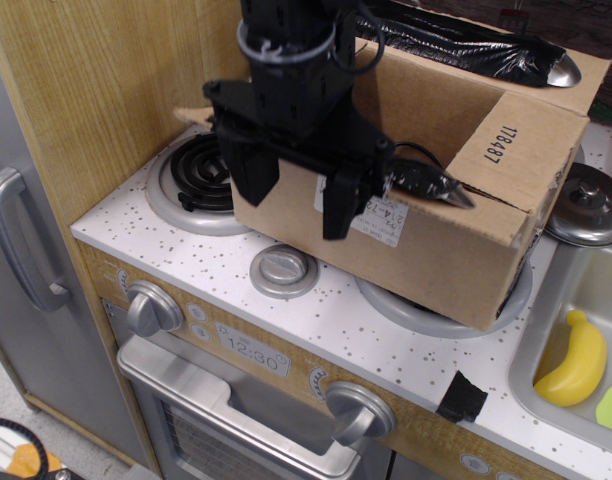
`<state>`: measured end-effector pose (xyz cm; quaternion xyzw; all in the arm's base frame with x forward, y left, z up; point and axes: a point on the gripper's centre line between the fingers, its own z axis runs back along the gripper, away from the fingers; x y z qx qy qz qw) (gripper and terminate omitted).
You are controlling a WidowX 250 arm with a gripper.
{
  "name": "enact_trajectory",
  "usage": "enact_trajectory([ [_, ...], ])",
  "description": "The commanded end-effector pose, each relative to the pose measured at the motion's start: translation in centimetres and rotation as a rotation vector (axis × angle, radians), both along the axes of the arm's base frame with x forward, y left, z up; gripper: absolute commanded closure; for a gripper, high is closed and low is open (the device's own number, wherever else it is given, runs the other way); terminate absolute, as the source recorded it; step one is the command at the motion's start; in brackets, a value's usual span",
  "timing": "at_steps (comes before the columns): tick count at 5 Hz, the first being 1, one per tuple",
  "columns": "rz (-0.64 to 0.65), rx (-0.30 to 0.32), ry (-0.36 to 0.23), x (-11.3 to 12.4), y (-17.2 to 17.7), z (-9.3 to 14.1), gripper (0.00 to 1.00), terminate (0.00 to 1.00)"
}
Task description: Close small4fbox flaps
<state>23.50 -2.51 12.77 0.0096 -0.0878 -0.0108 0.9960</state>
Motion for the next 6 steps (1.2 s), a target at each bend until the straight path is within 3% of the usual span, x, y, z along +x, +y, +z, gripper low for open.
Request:
enact_trajectory([
  [1,-0.084,0.051,-0.048,3.3,-0.1,2.6,0.00,0.00],
  [4,-0.135,0.129,-0.105,5.2,-1.5,4.8,0.00,0.00],
  [6,-0.192,0.129,-0.114,7.3,-1.6,5.1,0.00,0.00],
])
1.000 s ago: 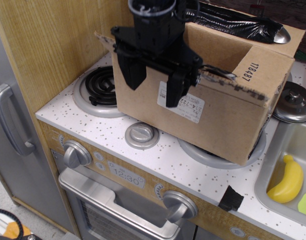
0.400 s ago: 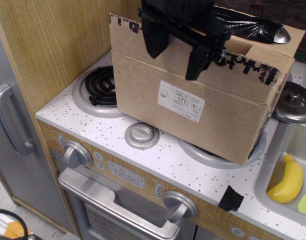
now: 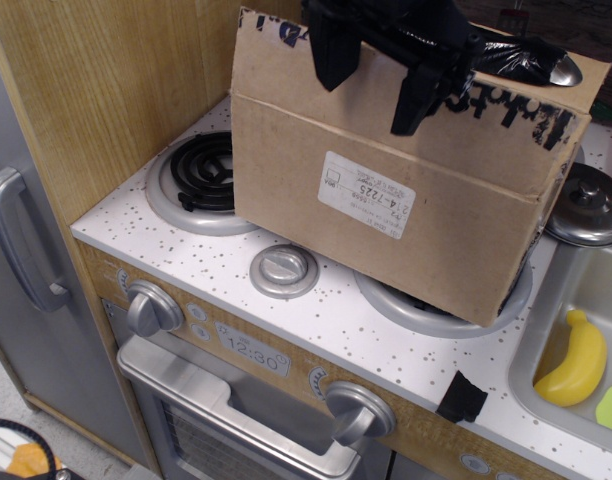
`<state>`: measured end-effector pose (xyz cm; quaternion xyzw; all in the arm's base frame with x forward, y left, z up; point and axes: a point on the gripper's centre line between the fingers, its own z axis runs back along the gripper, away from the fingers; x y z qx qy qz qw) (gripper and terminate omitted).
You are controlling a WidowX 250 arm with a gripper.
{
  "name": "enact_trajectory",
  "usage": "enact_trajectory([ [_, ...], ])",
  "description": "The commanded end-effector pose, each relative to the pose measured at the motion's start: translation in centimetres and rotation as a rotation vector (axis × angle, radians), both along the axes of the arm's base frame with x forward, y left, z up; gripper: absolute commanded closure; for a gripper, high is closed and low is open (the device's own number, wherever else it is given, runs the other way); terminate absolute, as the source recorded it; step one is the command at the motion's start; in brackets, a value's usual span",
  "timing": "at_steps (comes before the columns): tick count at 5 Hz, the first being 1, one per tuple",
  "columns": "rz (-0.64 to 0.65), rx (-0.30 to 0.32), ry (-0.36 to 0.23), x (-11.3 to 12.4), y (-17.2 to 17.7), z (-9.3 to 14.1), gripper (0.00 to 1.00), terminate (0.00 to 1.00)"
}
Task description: Close small4fbox flaps
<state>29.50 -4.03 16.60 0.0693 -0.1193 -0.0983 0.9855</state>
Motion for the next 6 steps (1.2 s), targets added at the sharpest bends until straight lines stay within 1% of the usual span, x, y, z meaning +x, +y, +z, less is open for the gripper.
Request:
enact_trajectory([
  [1,-0.044,-0.017,-0.037,1.9,-0.2,1.1,0.00,0.00],
  [3,-0.057,-0.095,-0.011,2.8,0.5,-1.5,0.00,0.00],
  [4,-0.042,-0.140,-0.006,2.7,1.0,-2.9,0.00,0.00],
  [6,-0.022,-0.220,-0.034,2.3,1.7,-5.5,0.00,0.00],
])
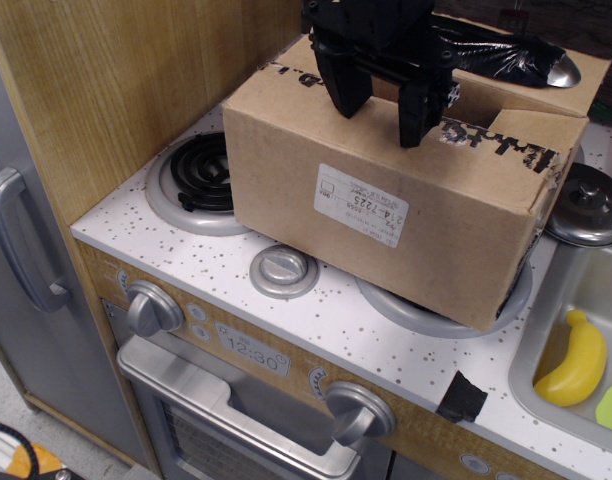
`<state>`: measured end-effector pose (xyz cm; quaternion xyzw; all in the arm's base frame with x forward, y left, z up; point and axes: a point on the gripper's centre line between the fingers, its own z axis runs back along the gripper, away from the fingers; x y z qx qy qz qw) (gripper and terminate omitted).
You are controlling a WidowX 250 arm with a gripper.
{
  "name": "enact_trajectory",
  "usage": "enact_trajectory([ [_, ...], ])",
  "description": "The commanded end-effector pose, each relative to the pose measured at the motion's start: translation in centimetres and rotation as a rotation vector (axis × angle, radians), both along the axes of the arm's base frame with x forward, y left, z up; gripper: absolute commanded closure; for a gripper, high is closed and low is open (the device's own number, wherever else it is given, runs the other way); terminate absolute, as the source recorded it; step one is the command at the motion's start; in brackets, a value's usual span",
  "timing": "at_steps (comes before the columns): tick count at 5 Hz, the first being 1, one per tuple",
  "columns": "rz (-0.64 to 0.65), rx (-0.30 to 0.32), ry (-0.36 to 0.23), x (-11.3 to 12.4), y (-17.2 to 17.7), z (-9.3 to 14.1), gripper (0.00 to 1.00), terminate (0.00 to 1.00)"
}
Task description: Close small4fbox flaps
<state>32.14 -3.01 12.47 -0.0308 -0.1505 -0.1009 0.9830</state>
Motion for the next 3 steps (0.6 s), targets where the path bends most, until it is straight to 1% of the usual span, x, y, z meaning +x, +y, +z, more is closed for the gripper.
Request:
enact_trajectory([
  [1,0.018,-0.047,-0.007,-0.5,0.7,-2.4,0.00,0.00],
  [2,0.029,-0.077,-0.024,-0.4,0.7,-3.7,0.00,0.00],
  [3,0.040,-0.085,-0.030,-0.2,0.4,-4.0,0.00,1.00],
])
